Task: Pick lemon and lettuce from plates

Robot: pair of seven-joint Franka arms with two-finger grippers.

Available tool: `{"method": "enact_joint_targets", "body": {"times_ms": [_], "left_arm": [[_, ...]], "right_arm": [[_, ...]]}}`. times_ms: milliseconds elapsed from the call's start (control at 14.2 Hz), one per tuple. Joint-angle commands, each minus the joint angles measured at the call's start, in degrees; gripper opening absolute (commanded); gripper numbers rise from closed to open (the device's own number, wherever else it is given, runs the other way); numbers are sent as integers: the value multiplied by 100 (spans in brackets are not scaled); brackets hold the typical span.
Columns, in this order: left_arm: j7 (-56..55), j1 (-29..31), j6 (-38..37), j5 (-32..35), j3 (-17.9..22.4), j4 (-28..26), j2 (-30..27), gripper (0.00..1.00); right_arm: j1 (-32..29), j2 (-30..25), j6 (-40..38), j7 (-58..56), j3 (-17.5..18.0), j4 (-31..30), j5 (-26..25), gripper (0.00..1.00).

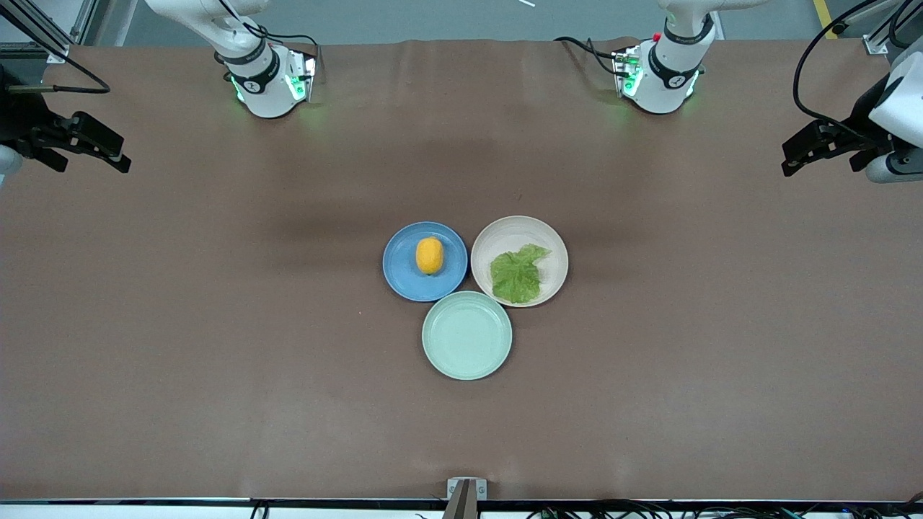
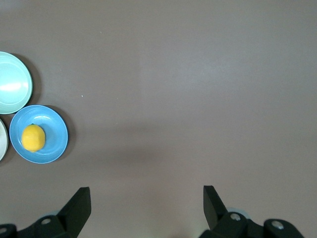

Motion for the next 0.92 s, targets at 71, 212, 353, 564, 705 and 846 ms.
{"method": "enact_joint_targets", "body": {"times_ms": [71, 212, 353, 564, 705, 846], "left_arm": [[116, 33, -18, -34, 23, 125, 40, 100], [107, 33, -18, -25, 41, 168, 40, 100], [107, 42, -18, -103, 41, 213, 58, 100], [-41, -124, -18, -113, -108, 239, 321, 100], [-758, -195, -9, -113, -371, 213, 593, 100], [-1201, -230, 201, -113, -687, 222, 926, 100]], "right_arm": [[-66, 24, -13, 4, 54, 82, -61, 100], [-66, 24, -13, 4, 54, 73, -62, 100], [-66, 24, -13, 4, 54, 73, -53, 100], [13, 103, 153, 65, 107, 82, 35, 100], [293, 226, 417, 92, 160, 91, 61, 100], [715, 462, 619, 135, 160, 91, 53, 100]]}}
